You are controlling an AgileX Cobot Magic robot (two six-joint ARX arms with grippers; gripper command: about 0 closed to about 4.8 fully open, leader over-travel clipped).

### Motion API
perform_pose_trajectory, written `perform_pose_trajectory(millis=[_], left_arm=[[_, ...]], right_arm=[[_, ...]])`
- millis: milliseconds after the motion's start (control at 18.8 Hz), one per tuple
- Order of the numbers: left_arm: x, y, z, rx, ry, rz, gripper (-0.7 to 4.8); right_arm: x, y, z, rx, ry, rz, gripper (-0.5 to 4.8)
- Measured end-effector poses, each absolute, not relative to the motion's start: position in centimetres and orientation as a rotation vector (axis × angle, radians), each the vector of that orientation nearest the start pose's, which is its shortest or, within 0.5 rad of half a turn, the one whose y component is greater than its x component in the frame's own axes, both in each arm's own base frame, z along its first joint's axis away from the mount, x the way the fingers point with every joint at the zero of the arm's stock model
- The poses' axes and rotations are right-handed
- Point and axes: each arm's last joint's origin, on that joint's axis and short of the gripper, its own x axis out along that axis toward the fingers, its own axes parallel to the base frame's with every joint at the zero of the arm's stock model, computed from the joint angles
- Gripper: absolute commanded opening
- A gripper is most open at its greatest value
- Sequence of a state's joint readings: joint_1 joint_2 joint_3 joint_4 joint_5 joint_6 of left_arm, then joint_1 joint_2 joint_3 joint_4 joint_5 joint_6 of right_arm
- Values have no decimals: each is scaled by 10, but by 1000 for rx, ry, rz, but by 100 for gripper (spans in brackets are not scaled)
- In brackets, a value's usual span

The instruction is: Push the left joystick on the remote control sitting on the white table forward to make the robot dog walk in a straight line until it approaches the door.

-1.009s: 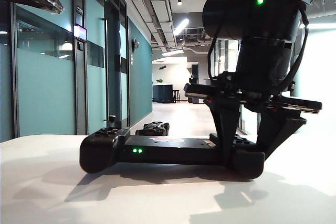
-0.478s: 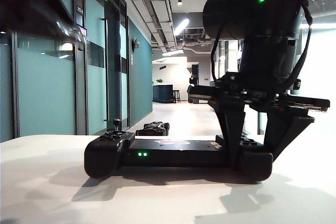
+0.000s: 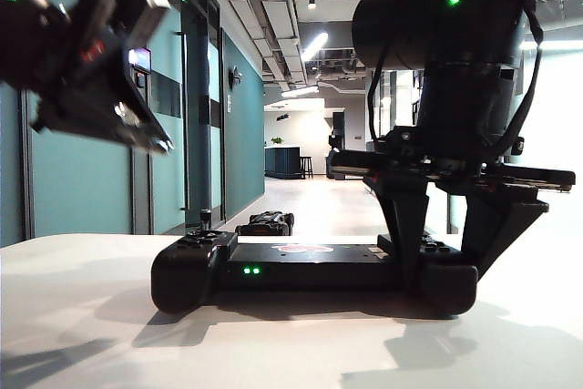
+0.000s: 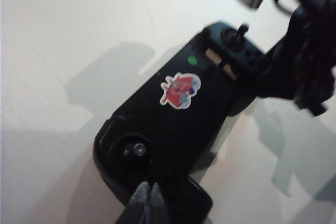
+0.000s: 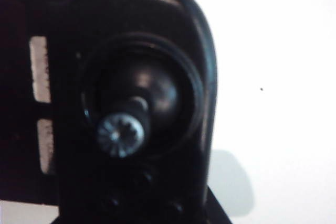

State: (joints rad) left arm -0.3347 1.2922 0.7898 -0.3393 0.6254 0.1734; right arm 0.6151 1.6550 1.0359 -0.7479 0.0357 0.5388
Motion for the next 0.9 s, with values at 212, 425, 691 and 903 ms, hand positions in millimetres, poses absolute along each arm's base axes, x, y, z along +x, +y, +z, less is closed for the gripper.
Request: perform_pose_trajectory(millis=[212, 425, 691, 903], left_arm=[[238, -118, 209, 57, 787, -1058, -6], [246, -121, 197, 48, 795, -1080, -6], [252, -124, 183, 33, 827, -1097, -6], [257, -126, 172, 29, 846, -1096, -5]], right_arm=[[242, 170, 179, 7, 1378, 117, 179], [242, 170, 179, 5, 1379, 116, 179], [242, 170, 179, 6, 1378, 115, 178], [242, 170, 179, 6, 1378, 115, 178]])
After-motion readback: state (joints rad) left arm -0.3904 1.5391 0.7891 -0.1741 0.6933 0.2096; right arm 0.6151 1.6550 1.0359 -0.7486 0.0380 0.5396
